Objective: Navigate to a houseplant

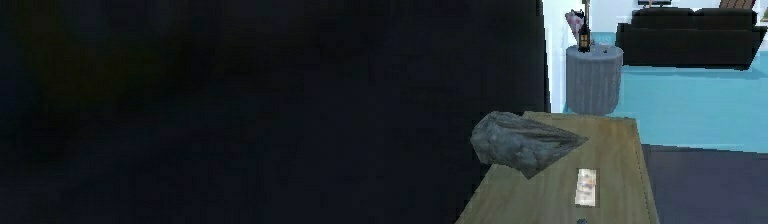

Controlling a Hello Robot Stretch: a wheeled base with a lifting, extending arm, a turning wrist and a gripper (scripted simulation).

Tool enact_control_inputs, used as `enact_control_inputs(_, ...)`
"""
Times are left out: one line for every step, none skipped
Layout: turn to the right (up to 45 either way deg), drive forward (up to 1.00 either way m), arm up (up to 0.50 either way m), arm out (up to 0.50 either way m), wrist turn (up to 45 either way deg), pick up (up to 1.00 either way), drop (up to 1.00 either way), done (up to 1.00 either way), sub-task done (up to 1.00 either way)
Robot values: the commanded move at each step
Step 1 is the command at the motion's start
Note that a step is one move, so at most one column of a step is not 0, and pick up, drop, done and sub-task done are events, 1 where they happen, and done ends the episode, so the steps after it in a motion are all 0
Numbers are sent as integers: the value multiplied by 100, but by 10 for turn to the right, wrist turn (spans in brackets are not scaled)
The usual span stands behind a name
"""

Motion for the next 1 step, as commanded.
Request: enact_control_inputs(90,0,0,0,0,0,0,0,0)
